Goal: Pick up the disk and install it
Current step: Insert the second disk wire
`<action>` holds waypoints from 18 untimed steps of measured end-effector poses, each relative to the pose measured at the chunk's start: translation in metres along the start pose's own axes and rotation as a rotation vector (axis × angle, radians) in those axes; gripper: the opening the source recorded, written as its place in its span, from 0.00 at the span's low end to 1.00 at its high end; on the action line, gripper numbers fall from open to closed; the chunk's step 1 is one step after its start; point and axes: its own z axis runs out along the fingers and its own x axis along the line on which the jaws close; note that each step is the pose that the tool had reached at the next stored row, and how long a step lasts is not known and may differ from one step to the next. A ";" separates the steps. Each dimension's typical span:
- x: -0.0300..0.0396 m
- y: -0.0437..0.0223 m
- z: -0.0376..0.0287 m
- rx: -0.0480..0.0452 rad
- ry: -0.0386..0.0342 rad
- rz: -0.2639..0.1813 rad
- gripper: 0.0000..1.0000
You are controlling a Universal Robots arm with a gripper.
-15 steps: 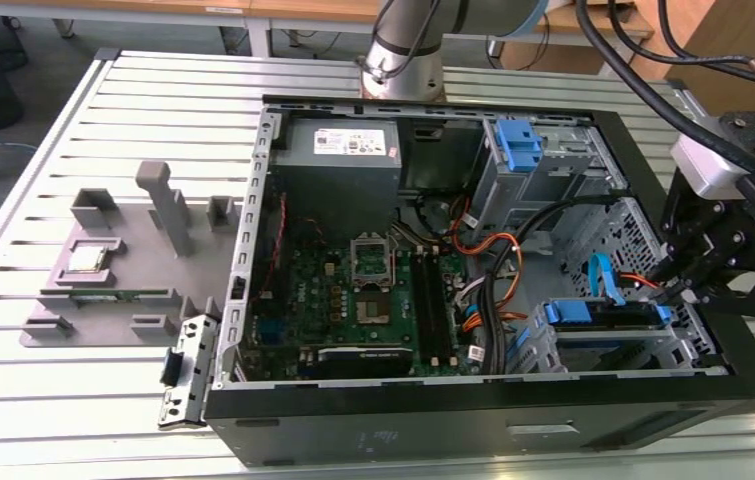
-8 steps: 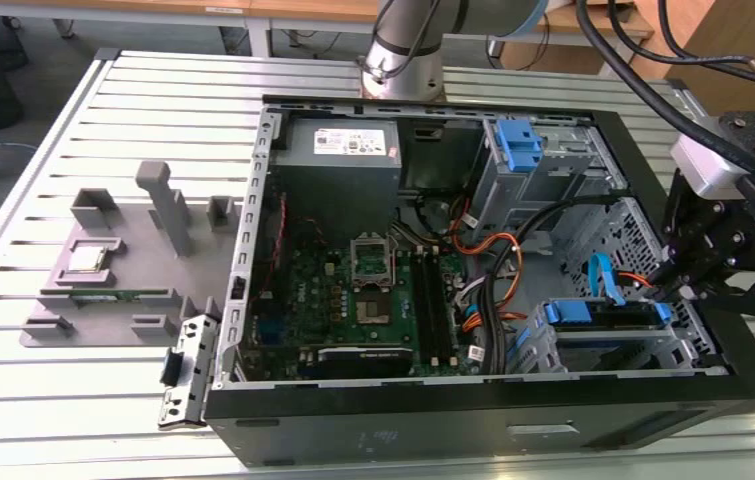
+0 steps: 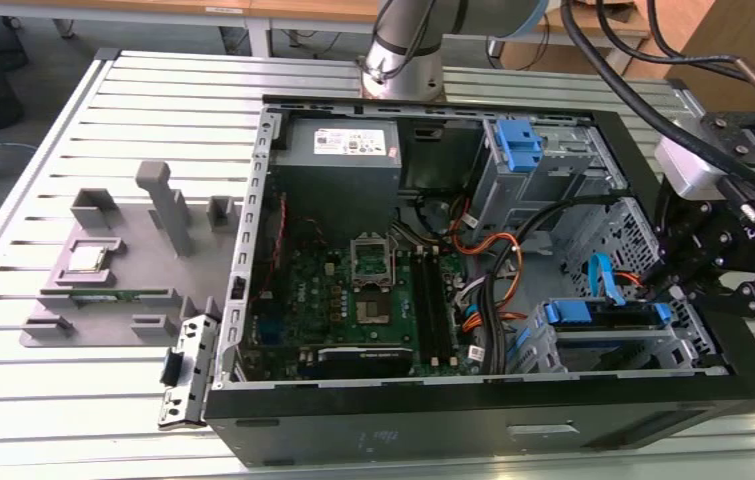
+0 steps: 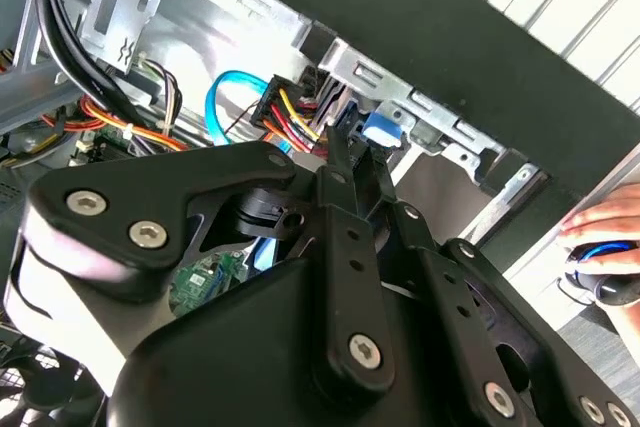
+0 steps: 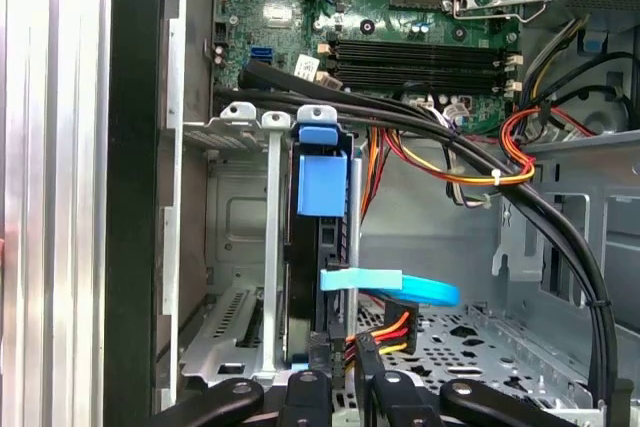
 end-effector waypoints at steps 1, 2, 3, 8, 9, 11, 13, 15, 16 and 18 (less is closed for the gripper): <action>0.0000 0.0020 0.0001 0.0036 0.0000 0.000 0.22; 0.0000 0.0037 0.0002 0.0069 -0.0003 0.000 0.22; 0.0000 0.0053 0.0006 0.0108 -0.0019 -0.001 0.22; 0.0003 0.0095 0.0034 0.0352 -0.0050 -0.002 0.22; 0.0004 0.0103 0.0041 0.0399 -0.0050 -0.003 0.22; 0.0005 0.0121 0.0051 0.0464 -0.0051 -0.003 0.22; 0.0007 0.0137 0.0056 0.0502 -0.0050 -0.004 0.22; 0.0008 0.0153 0.0061 0.0559 -0.0047 -0.004 0.22; 0.0009 0.0157 0.0068 0.0604 -0.0047 -0.005 0.22; 0.0010 0.0168 0.0084 0.0711 -0.0044 -0.005 0.22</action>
